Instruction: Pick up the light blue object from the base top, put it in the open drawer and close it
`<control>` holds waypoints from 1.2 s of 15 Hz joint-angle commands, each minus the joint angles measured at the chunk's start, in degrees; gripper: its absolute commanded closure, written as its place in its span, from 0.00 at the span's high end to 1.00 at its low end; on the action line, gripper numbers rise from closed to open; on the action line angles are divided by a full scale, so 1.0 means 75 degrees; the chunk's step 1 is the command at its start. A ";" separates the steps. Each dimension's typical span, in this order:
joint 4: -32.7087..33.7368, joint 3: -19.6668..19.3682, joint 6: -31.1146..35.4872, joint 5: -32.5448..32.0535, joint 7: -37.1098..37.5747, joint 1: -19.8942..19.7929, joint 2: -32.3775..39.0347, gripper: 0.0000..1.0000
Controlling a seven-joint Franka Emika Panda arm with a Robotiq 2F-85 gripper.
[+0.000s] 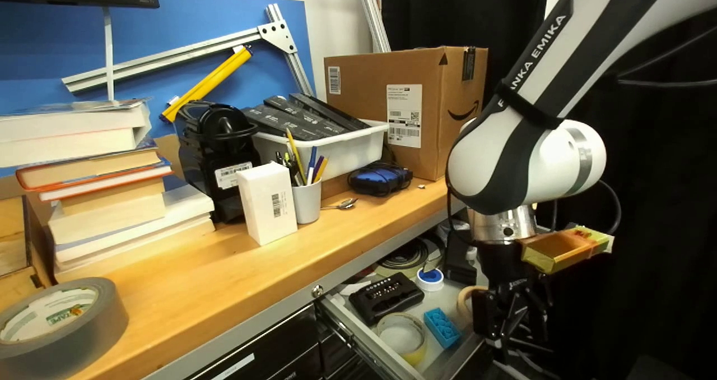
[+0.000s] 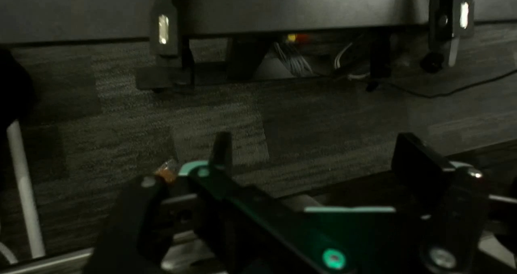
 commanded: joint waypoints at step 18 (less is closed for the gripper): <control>0.1999 -0.5316 0.6346 -0.6849 0.9318 0.6372 0.2307 1.00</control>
